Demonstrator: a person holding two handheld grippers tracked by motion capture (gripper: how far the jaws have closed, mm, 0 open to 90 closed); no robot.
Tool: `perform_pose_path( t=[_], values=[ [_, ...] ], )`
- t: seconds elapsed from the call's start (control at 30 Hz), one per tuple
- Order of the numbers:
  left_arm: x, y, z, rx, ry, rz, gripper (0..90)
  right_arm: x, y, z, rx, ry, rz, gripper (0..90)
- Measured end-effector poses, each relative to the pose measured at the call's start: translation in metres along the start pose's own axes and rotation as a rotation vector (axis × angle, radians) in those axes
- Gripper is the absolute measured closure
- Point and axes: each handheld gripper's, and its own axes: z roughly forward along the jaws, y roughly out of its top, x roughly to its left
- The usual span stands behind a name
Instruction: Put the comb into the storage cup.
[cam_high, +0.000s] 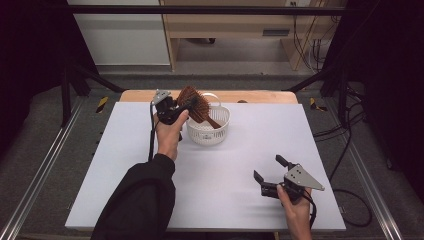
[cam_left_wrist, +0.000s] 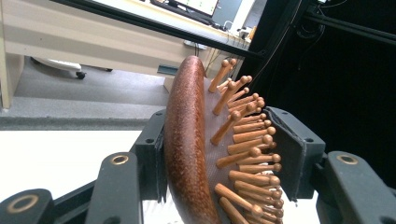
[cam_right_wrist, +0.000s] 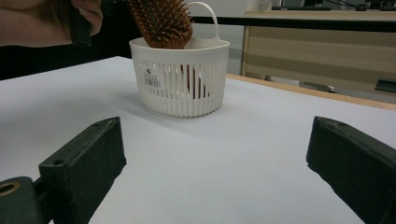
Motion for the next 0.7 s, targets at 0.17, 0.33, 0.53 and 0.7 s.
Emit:
perform_pose_path(
  t=[0.17,0.33,0.53,0.7],
  values=[
    [0.0037,-0.0009,-0.0007,0.005,0.003,-0.006,43.7,0.0006,0.0000,0.0001,0.001,0.002,-0.001,4.5],
    [0.0058,-0.0012,-0.0005,0.006,0.005,-0.009,43.5,0.0002,-0.0003,0.0003,0.001,0.002,0.001,4.5],
    [0.0082,-0.0007,-0.0013,0.014,0.005,0.010,42.7,0.0001,0.0001,-0.0005,-0.004,0.005,0.001,4.4],
    [0.0107,-0.0014,-0.0025,0.014,0.005,0.005,42.3,0.0003,0.0002,-0.0006,-0.004,0.004,0.002,4.4]
  ],
)
